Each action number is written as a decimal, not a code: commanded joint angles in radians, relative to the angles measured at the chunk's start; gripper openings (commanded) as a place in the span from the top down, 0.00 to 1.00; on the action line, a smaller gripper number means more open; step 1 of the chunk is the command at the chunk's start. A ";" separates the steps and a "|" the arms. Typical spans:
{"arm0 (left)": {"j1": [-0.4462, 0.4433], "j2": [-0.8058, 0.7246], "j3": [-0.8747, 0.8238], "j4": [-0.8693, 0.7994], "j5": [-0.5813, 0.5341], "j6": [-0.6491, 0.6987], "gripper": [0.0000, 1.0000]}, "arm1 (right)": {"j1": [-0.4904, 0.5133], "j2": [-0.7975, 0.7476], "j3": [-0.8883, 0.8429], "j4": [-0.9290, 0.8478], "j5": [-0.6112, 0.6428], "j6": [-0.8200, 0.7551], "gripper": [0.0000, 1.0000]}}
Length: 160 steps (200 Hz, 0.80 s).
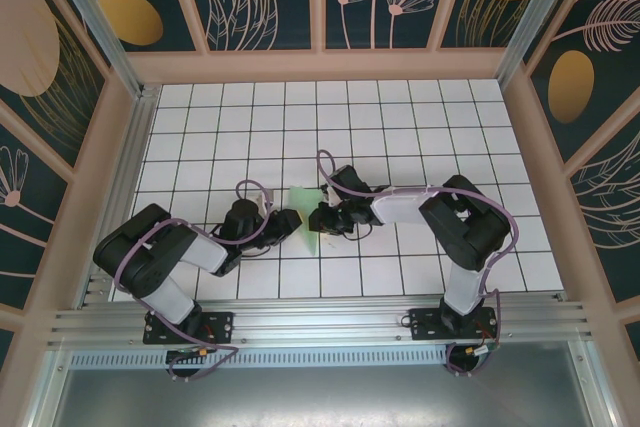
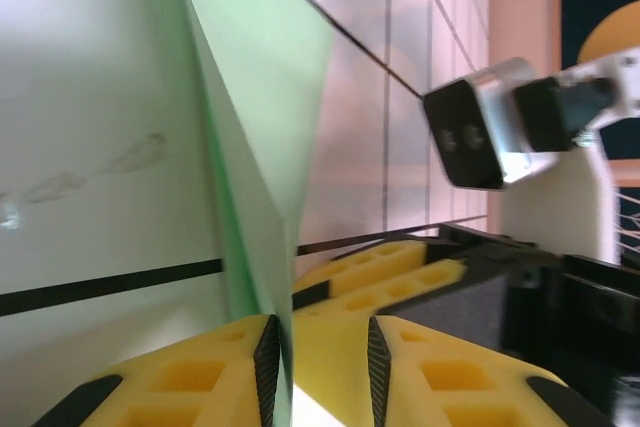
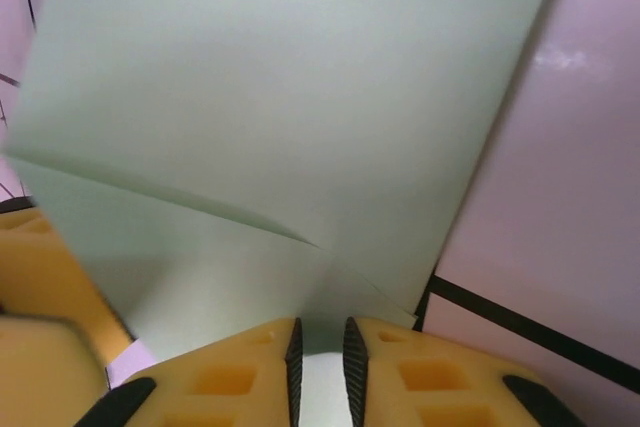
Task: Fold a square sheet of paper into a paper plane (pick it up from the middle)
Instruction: Fold the wing for the fifth time at the center of the table.
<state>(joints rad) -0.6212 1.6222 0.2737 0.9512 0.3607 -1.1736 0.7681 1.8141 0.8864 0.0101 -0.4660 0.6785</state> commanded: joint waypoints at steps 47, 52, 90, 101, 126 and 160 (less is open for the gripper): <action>-0.006 0.001 0.082 -0.173 -0.063 0.089 0.71 | 0.065 0.096 0.064 -0.251 0.303 -0.049 0.73; -0.006 -0.001 0.088 -0.184 -0.067 0.092 0.72 | 0.073 0.101 0.070 -0.262 0.324 -0.053 0.73; -0.006 -0.016 0.102 -0.260 -0.100 0.116 0.76 | 0.143 0.133 0.105 -0.332 0.503 -0.075 0.73; -0.005 -0.020 0.101 -0.264 -0.101 0.117 0.77 | 0.157 0.143 0.111 -0.340 0.531 -0.077 0.73; -0.005 -0.022 0.102 -0.282 -0.105 0.127 0.84 | 0.160 0.124 0.116 -0.308 0.499 -0.076 0.74; -0.005 -0.029 0.135 -0.382 -0.131 0.185 0.93 | 0.102 -0.016 0.106 -0.187 0.340 -0.035 0.74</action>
<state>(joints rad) -0.6212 1.6119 0.3710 0.6701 0.2615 -1.0542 0.9215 1.8370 1.0374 -0.1932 -0.0811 0.6273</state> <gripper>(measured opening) 0.087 0.259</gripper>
